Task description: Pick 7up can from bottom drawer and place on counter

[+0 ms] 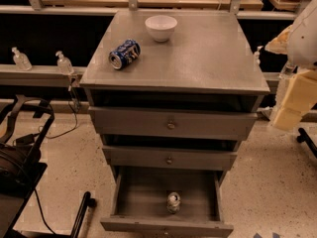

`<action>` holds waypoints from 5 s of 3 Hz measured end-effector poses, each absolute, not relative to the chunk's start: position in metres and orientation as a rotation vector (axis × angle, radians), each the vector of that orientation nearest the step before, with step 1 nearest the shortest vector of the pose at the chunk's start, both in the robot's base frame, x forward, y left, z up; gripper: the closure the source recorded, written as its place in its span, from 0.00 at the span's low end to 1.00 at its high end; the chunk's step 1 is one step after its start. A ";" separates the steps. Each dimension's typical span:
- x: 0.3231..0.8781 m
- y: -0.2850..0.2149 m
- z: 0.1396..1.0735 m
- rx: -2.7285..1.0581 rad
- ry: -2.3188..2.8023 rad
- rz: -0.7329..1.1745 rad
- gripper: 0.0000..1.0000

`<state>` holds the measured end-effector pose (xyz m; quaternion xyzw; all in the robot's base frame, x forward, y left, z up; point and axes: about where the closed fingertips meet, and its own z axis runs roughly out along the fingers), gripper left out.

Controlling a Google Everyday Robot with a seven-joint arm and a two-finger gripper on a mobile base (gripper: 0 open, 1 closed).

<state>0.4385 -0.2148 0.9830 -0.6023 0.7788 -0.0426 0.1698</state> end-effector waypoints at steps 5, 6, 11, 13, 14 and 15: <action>0.479 -0.150 0.813 -1.423 1.739 0.438 0.00; 0.490 -0.156 0.836 -1.346 1.712 0.390 0.00; 0.481 -0.130 0.585 -1.276 1.455 0.698 0.00; 0.503 -0.122 0.545 -1.287 1.390 0.680 0.00; 0.514 -0.117 0.494 -1.380 1.369 0.566 0.00; 0.530 -0.124 0.433 -1.477 1.443 0.405 0.00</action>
Offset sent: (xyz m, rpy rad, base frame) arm 0.0191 0.0144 -0.0210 0.0722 -0.0204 0.1302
